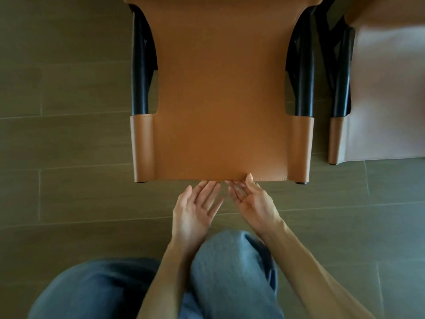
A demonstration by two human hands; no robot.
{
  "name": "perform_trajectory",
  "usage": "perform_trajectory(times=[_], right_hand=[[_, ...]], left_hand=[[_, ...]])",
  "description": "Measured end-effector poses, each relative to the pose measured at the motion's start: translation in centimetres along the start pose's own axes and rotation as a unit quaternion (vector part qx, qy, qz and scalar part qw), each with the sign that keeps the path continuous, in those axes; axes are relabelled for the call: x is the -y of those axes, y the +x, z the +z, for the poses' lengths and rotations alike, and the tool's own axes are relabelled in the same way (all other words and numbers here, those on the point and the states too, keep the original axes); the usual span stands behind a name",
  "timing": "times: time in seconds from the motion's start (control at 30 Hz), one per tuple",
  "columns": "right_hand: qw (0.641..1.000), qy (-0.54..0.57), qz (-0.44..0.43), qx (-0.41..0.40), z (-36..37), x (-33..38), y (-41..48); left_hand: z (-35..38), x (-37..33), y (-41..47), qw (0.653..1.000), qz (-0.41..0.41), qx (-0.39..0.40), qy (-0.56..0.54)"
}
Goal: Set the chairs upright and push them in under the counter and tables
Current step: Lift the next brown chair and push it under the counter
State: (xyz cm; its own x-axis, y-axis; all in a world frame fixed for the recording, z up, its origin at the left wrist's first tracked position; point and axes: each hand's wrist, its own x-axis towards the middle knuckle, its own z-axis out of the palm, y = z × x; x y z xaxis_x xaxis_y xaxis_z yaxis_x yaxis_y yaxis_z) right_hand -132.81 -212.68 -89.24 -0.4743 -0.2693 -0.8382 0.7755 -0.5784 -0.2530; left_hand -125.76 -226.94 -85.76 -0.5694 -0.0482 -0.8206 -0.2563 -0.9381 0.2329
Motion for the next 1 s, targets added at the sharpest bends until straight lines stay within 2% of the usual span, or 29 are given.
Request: perform_trajectory(times=[0.07,0.13,0.17,0.2,0.27,0.3,0.33,0.4,0.53,0.63,0.9,0.97,1.0], right_hand=[[1.000,-0.002,-0.002,-0.002,3.2,2.0,-2.9],[1.000,0.002,0.000,-0.005,6.0,3.9,-5.4],[1.000,0.003,0.004,-0.007,7.7,5.0,-6.8],[1.000,0.006,0.007,-0.007,9.5,6.2,-8.2],[1.000,0.013,0.008,-0.004,13.0,8.3,-10.9],[1.000,0.011,0.003,-0.004,14.9,9.5,-12.2],[1.000,0.006,-0.006,-0.003,16.5,10.7,-13.3],[1.000,-0.016,-0.024,0.008,20.4,13.4,-15.2],[0.997,-0.042,-0.065,0.025,28.4,19.0,-18.3],[0.995,-0.033,-0.091,0.012,34.6,23.1,-20.1],[0.985,-0.068,-0.145,-0.057,48.1,31.8,-22.3],[0.977,-0.137,-0.153,-0.051,50.5,33.5,-23.4],[0.962,-0.213,-0.159,-0.058,51.5,34.3,-24.0]], left_hand=[[3.6,-1.6,-3.3,0.994,0.042,-0.010,0.099],[6.9,-2.3,-6.3,0.958,0.139,-0.049,0.245],[8.5,-2.7,-7.8,0.912,0.216,-0.080,0.340],[10.2,-3.4,-9.2,0.841,0.300,-0.105,0.437],[13.2,-4.8,-11.2,0.676,0.411,-0.088,0.606],[14.6,-5.7,-11.7,0.604,0.426,-0.061,0.671],[15.8,-6.6,-12.0,0.548,0.429,-0.043,0.717],[19.0,-9.0,-12.7,0.480,0.446,-0.047,0.754],[26.0,-14.6,-13.4,0.429,0.523,-0.035,0.736],[31.8,-19.6,-13.4,0.398,0.549,-0.020,0.734],[44.9,-30.2,-12.9,0.343,0.477,0.021,0.809],[47.2,-32.0,-12.9,0.330,0.462,0.031,0.823],[48.3,-32.8,-12.9,0.325,0.457,0.036,0.827]])
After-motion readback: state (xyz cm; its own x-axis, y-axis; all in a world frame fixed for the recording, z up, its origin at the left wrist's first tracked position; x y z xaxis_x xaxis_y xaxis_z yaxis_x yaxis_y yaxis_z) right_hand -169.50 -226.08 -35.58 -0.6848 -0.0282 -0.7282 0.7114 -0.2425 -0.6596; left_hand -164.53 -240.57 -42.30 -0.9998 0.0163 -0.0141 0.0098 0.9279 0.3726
